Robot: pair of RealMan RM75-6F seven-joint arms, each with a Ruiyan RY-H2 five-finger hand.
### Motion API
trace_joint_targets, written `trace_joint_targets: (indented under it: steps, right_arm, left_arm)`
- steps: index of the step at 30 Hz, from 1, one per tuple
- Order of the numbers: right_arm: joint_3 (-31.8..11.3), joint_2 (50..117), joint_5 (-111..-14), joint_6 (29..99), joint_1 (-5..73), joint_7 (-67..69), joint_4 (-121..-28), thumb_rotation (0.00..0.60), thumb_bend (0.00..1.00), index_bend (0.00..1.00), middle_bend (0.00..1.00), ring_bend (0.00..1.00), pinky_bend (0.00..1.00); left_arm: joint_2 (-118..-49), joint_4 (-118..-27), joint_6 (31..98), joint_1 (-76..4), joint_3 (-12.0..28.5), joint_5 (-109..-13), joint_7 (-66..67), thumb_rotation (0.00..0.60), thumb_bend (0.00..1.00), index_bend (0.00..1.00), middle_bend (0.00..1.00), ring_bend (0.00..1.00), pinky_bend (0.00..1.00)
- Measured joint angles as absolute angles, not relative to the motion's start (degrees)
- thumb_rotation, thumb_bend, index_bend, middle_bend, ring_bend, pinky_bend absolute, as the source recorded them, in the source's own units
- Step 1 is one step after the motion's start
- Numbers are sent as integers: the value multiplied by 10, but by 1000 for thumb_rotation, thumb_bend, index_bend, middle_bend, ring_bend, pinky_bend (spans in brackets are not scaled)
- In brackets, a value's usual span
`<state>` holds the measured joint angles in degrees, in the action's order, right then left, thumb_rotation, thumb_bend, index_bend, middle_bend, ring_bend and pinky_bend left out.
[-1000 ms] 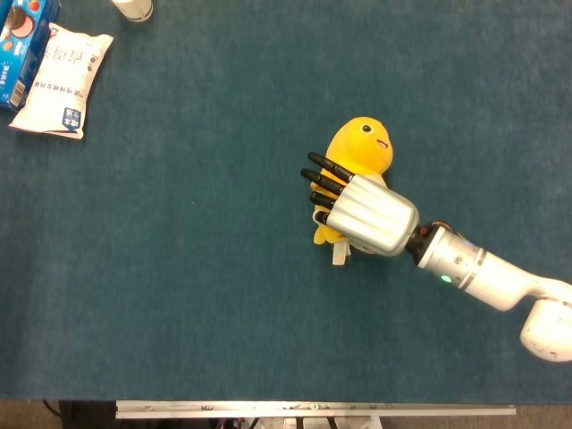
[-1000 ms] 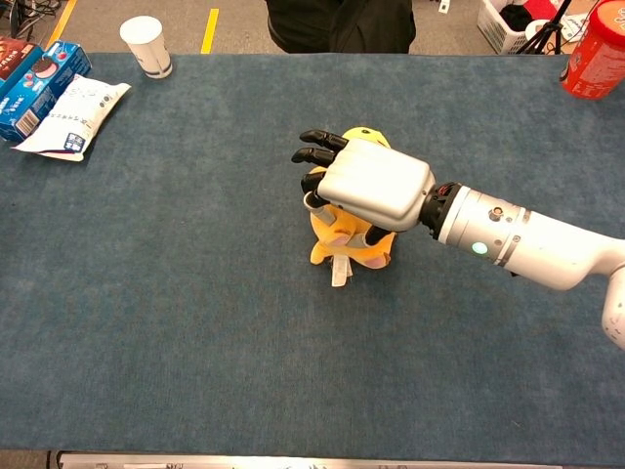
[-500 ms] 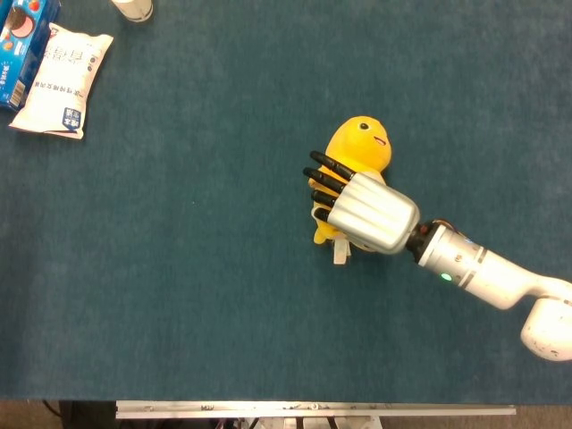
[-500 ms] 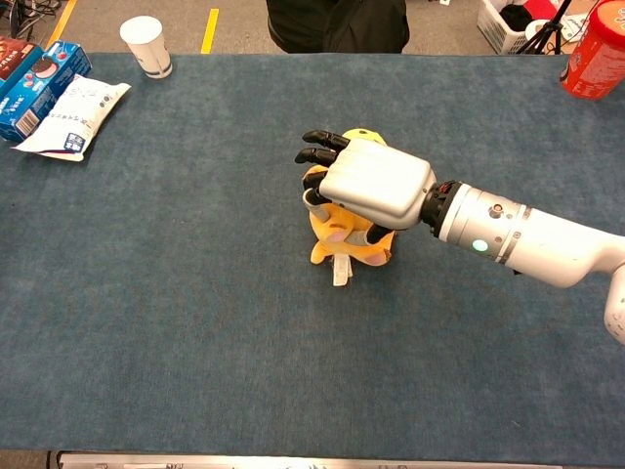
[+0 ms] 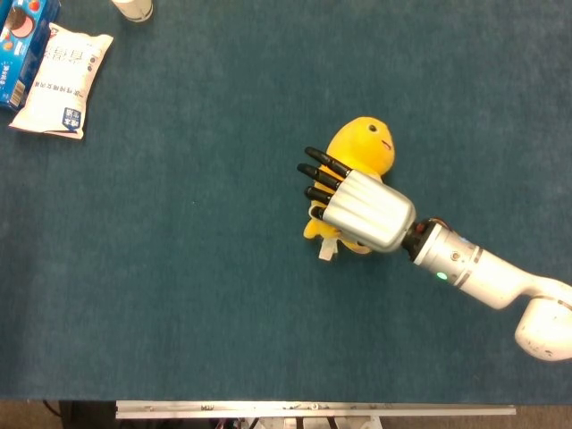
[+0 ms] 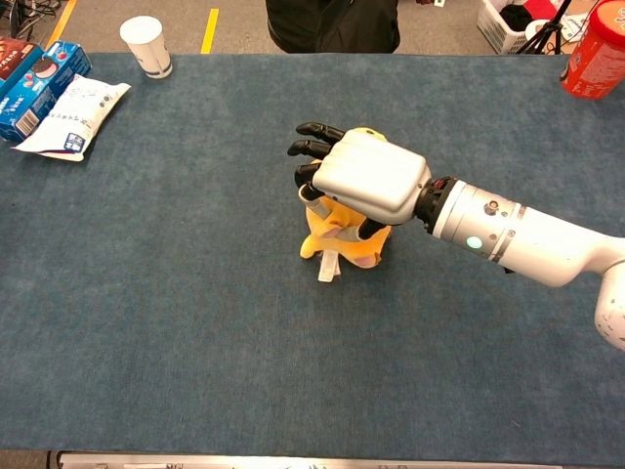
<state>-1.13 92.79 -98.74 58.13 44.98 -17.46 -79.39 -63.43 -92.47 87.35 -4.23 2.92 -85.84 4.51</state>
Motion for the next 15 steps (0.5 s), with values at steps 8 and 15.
trace_joint_targets:
  steps: [8, 15]
  right_arm:
    - [-11, 917, -974, 567, 451, -195, -804, 600, 191, 325, 391, 114, 0]
    - [-14, 900, -953, 550, 452, -213, -827, 600, 100, 0, 214, 16, 0]
  left_arm:
    - [-634, -926, 873, -43, 29, -859, 46, 600, 389, 445, 429, 322, 415]
    - [-634, -929, 874, -42, 29, -858, 47, 600, 389, 445, 429, 322, 415]
